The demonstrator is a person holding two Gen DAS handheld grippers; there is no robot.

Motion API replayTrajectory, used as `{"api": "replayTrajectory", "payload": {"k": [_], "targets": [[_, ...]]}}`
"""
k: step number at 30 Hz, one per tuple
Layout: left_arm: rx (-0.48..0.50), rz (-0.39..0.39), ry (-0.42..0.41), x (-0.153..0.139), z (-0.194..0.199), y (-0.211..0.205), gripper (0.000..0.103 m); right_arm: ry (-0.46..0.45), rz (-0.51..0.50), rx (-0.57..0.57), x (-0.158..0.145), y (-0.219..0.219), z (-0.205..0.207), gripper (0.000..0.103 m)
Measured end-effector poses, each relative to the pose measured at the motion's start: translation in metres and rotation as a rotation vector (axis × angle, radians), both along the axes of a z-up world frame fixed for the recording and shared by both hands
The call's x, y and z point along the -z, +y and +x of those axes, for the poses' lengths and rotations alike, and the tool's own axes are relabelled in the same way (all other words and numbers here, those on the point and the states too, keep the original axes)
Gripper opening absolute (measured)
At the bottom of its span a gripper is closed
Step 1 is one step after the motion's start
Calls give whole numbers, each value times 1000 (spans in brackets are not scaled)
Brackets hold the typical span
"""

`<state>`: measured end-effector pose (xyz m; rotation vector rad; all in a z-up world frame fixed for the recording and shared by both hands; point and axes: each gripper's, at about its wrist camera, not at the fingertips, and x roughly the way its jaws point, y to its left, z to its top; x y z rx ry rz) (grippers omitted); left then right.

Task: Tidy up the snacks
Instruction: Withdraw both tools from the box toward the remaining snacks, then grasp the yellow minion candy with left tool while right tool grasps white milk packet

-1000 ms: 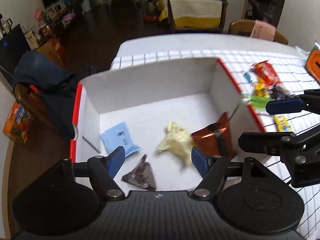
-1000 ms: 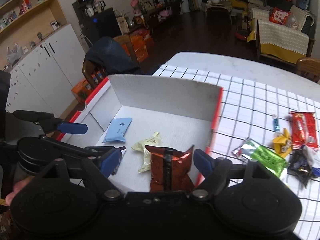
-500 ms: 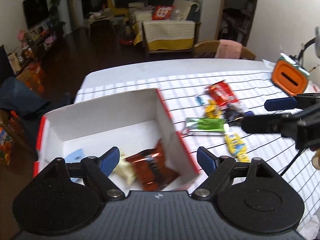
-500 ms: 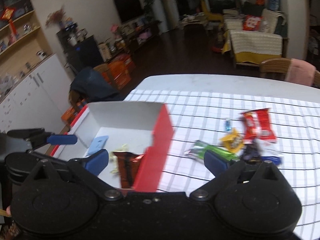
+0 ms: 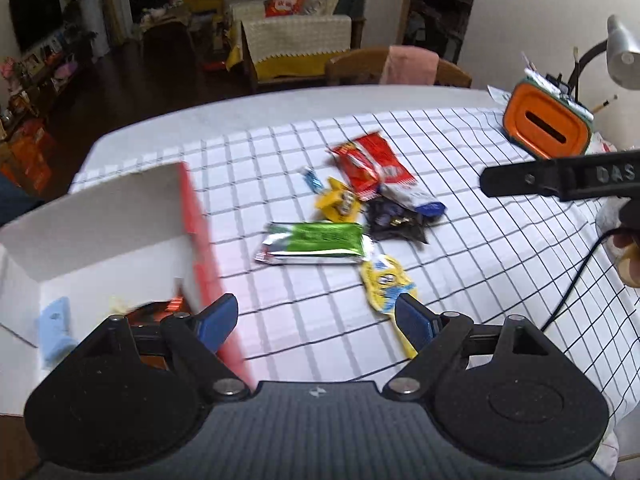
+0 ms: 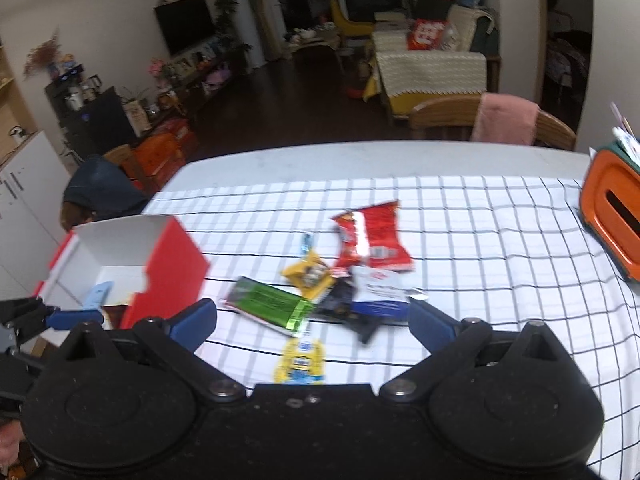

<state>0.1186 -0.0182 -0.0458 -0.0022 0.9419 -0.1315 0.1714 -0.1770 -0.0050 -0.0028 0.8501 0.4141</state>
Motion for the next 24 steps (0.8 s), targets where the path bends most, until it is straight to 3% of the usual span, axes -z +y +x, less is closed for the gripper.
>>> {"api": "replayTrajectory", "payload": {"k": [11, 24], "targets": [[-17, -10, 114, 46, 36, -57, 86, 103, -25, 70, 48, -34, 60, 93], [-46, 21, 214, 88, 70, -78, 86, 214, -9, 44, 95, -21, 111, 83]]}}
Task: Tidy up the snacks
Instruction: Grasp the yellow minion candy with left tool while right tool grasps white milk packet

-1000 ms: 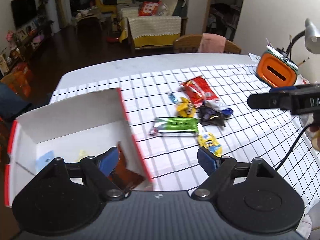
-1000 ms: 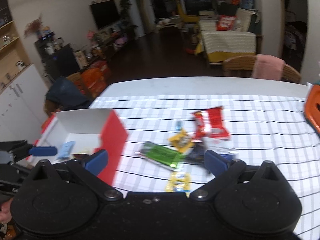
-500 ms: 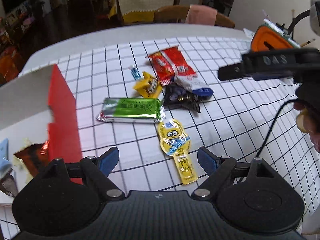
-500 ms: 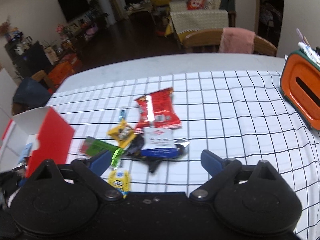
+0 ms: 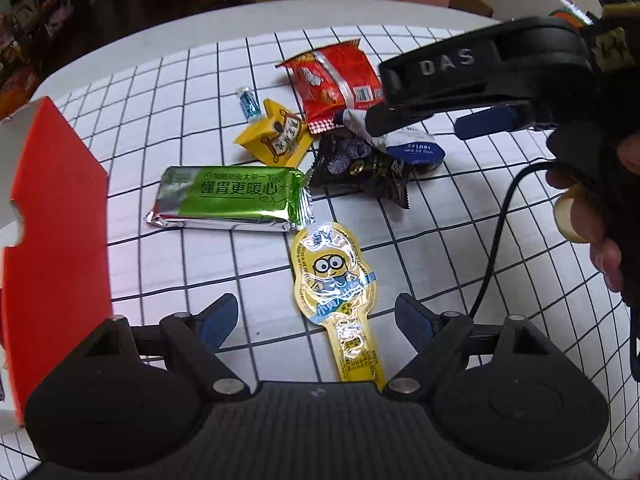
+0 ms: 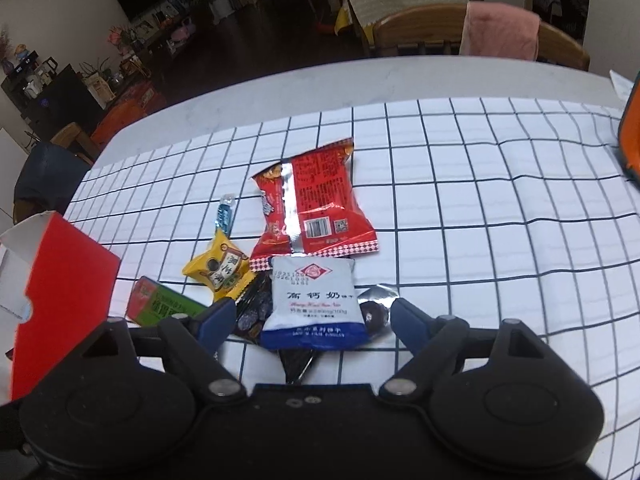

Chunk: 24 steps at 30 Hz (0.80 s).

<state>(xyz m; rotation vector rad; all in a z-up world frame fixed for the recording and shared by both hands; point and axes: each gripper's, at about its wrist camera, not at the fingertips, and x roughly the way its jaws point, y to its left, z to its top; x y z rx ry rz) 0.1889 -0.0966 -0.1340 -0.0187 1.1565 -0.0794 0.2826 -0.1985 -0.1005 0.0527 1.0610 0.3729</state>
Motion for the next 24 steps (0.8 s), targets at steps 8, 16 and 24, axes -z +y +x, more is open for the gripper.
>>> {"api": "replayTrajectory", "payload": {"k": [8, 16, 24], "targets": [[18, 25, 33, 17, 13, -10, 86, 53, -5, 0, 20, 3, 13, 73], [16, 53, 44, 24, 20, -13, 82, 36, -20, -8, 21, 6, 12, 60], [28, 47, 31, 23, 21, -15, 56, 27, -13, -14, 20, 4, 12, 55]]}}
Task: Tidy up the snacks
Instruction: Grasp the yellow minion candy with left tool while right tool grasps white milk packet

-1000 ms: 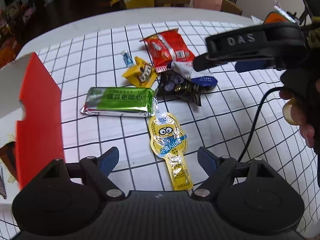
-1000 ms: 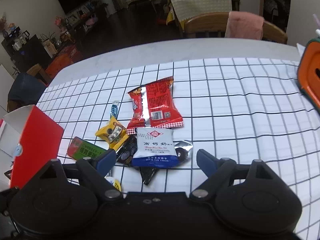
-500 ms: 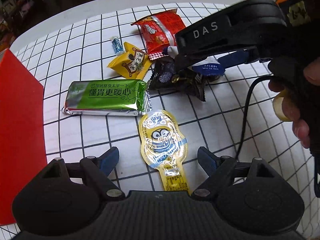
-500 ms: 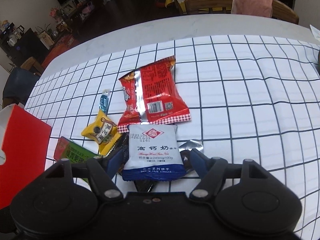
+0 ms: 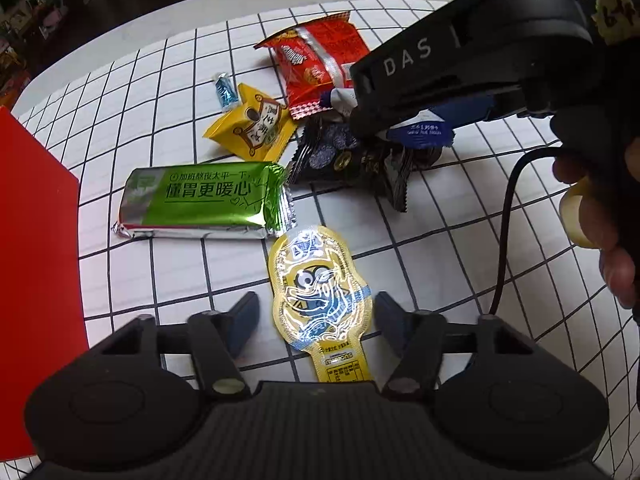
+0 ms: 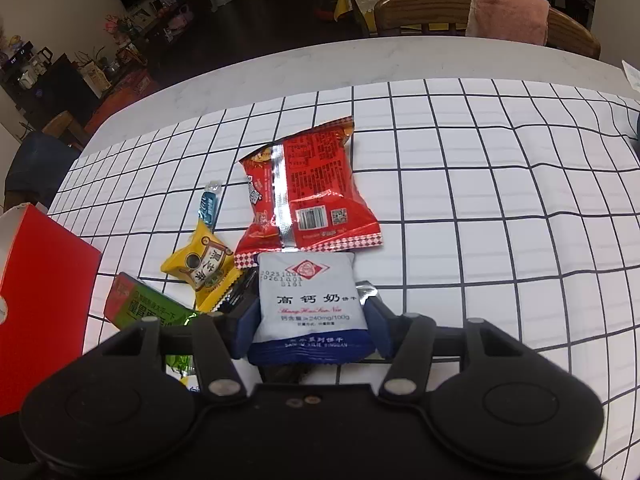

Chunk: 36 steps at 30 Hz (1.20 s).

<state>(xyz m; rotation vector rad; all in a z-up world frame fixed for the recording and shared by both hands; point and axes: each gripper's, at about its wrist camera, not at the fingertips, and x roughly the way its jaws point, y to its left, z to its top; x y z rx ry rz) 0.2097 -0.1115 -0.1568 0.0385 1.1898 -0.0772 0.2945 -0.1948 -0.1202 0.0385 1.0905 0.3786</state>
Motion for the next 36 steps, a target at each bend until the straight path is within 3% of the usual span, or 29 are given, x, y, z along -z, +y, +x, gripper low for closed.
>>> {"api": "replayTrajectory", "payload": {"k": [1, 9, 24, 36], "targets": [[4, 2, -4, -1, 0, -1, 52, -1, 0, -1, 0, -1, 0, 54], [-14, -15, -2, -1, 0, 2, 52, -18, -7, 7, -7, -6, -8, 49], [-40, -48, 3, -9, -20, 17, 52, -28, 9, 19, -23, -19, -37, 48], [-62, -92, -42, -47, -48, 41, 52, -72, 42, -11, -57, -22, -79, 48]]}}
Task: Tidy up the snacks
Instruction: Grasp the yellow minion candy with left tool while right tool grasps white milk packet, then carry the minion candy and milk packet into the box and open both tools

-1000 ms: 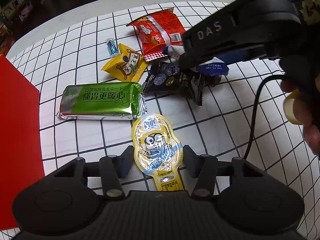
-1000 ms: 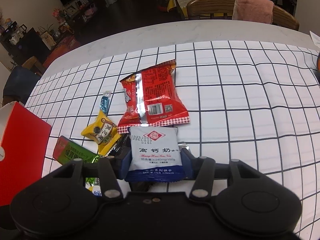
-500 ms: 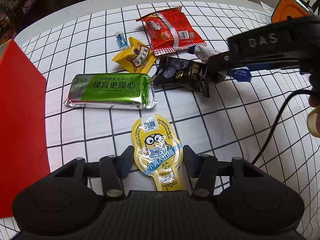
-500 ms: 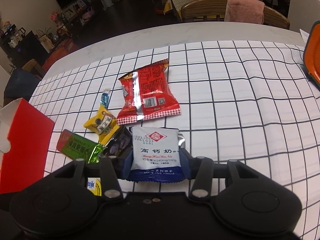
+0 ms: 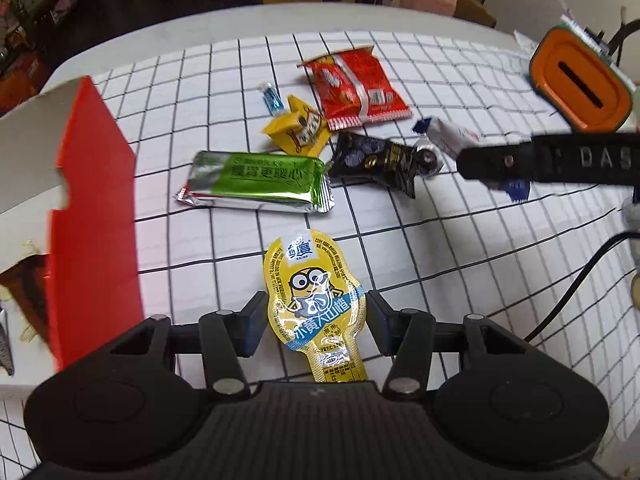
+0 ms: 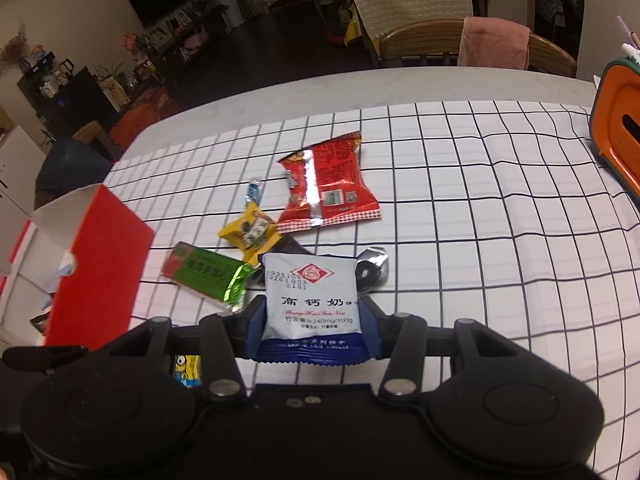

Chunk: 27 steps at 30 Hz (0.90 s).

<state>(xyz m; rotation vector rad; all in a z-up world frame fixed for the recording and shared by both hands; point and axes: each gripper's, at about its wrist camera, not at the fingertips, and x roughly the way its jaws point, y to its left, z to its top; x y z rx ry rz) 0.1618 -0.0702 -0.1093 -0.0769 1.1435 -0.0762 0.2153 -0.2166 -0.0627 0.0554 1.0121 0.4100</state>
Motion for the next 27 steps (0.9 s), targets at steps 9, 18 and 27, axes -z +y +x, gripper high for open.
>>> {"api": "replayTrajectory", "payload": {"k": [9, 18, 27], "targets": [[-28, -28, -70, -45, -24, 35, 52, -47, 35, -25, -32, 17, -31, 48], [-66, -15, -162, -84, -41, 89, 52, -95, 48, -80, -59, 62, -55, 48], [-116, 23, -207, -103, -52, 159, 52, -121, 44, -142, -70, 126, -70, 48]]}}
